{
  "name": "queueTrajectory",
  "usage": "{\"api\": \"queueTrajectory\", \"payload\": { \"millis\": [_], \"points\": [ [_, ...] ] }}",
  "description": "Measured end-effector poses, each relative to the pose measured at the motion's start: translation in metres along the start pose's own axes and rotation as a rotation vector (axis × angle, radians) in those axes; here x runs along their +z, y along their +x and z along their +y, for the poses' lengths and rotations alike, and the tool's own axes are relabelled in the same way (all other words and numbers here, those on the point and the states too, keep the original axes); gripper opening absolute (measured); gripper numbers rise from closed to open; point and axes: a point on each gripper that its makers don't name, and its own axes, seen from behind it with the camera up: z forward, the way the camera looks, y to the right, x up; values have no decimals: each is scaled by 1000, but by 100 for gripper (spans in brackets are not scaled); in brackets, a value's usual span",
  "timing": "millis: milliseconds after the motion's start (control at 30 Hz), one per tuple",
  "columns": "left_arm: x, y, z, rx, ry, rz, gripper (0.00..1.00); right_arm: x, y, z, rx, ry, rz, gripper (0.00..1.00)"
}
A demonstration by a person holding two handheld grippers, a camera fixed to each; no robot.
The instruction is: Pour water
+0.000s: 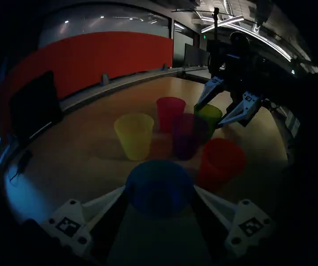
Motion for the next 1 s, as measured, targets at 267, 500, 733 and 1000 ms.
{"api": "queueTrajectory", "payload": {
  "millis": [267, 500, 733, 1000],
  "points": [
    [-2, -1, 1, 7, 2, -4, 88, 2, -1, -1, -6, 3, -2, 99],
    [-6, 1, 0, 3, 15, 5, 88, -1, 0, -1, -2, -3, 4, 92],
    [-19, 14, -1, -14, 36, 46, 88, -16, 17, -1, 7, -24, 51, 92],
    [-45, 49, 4, -33, 65, 140, 88, -42, 51, -3, 1, -68, 125, 92]
  ]
}}
